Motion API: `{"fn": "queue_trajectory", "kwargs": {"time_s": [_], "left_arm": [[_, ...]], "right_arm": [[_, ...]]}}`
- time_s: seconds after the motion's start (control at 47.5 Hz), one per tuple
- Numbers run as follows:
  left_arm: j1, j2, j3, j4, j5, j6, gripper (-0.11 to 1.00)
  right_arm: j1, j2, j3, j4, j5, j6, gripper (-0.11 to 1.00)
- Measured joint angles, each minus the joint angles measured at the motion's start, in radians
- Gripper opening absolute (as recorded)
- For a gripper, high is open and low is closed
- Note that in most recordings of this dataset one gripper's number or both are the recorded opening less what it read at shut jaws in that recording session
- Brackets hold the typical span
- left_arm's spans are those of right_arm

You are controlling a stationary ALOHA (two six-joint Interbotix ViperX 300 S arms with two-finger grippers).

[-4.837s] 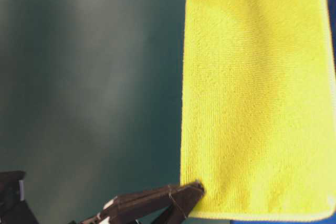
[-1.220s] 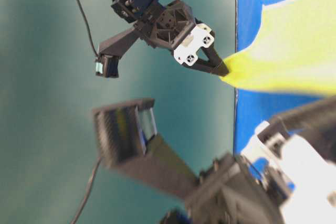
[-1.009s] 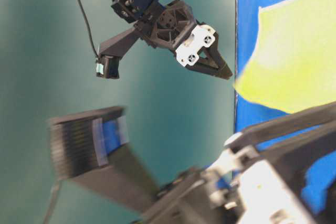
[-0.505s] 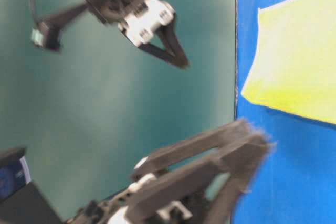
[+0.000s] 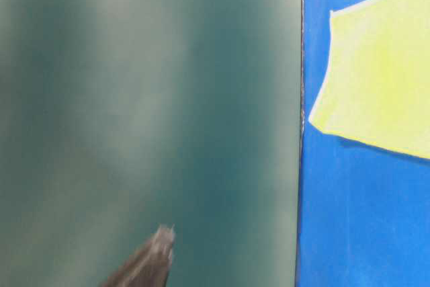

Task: Fold the yellow towel.
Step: 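Move both grippers to the far end of the folded strip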

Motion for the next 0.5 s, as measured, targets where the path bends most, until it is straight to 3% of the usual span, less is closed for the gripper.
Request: {"fn": "queue_trajectory", "kwargs": {"time_s": [0.21,0.505], "left_arm": [[0.04,-0.104,0.1,0.0,-0.021,-0.012,0.68],[0.044,-0.098,0.112,0.0,-0.048,-0.012,0.68]], "right_arm": [[0.0,-0.061,0.104,0.044,-0.032,0.0,0.61],[0.0,-0.055,0.109,0.054,-0.044,0.0,0.61]]}}
